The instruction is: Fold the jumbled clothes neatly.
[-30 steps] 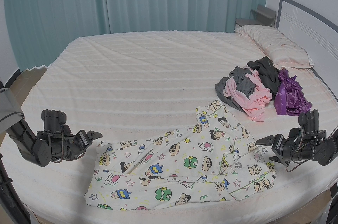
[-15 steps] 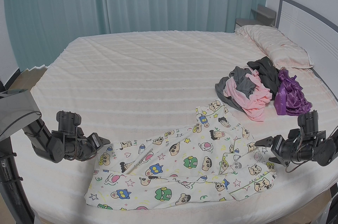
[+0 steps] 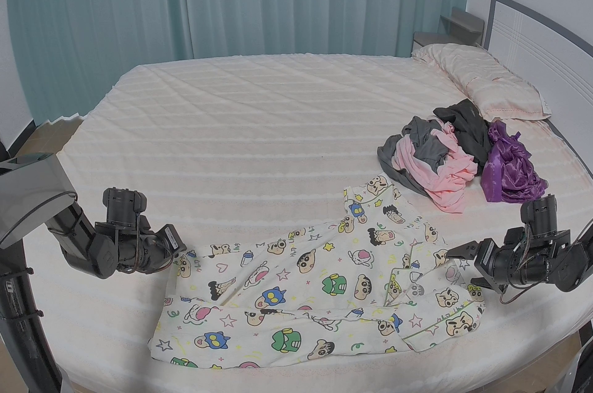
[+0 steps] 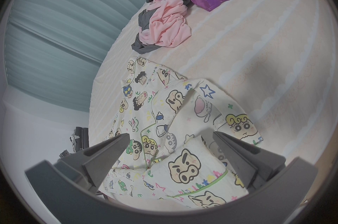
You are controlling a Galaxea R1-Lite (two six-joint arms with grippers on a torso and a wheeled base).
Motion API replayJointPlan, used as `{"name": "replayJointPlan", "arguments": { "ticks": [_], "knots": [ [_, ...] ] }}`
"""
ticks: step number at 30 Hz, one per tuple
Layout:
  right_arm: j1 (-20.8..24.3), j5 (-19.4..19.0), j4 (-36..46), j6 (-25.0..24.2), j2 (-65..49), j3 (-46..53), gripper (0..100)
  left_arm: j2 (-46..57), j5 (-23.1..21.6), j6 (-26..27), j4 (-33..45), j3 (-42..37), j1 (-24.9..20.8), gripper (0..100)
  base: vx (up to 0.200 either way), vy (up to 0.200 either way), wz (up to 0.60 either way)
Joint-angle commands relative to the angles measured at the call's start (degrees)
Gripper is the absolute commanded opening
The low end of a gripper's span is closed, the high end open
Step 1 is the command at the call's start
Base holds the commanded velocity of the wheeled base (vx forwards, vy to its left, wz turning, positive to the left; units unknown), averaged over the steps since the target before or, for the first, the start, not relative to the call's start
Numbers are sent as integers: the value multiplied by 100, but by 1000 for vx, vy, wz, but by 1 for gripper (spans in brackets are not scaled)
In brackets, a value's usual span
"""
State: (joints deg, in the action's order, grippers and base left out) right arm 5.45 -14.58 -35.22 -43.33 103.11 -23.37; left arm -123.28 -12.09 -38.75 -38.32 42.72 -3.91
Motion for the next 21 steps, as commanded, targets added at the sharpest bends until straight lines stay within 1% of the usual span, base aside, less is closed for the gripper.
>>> {"name": "replayJointPlan", "arguments": {
  "ticks": [1, 2, 8, 17, 21],
  "knots": [
    [18, -1, -3, 8, 16, 8, 100, 6, 5, -18, 26, 299, -4, 0, 0, 0, 0],
    [18, -1, -3, 8, 16, 8, 100, 6, 5, -18, 43, 334, -4, 0, 0, 0, 0],
    [79, 8, -3, 8, 16, 25, 100, -29, 23, -9, 703, 1028, 13, 0, 0, 0, 0],
    [88, 8, -3, 8, 16, 25, 100, -275, 23, -9, 922, 1705, 49, 0, 0, 0, 0],
    [88, -1, -3, 8, 25, 25, 100, -512, 23, -9, 1406, 2180, 110, 0, 0, 0, 0]
  ]
}}
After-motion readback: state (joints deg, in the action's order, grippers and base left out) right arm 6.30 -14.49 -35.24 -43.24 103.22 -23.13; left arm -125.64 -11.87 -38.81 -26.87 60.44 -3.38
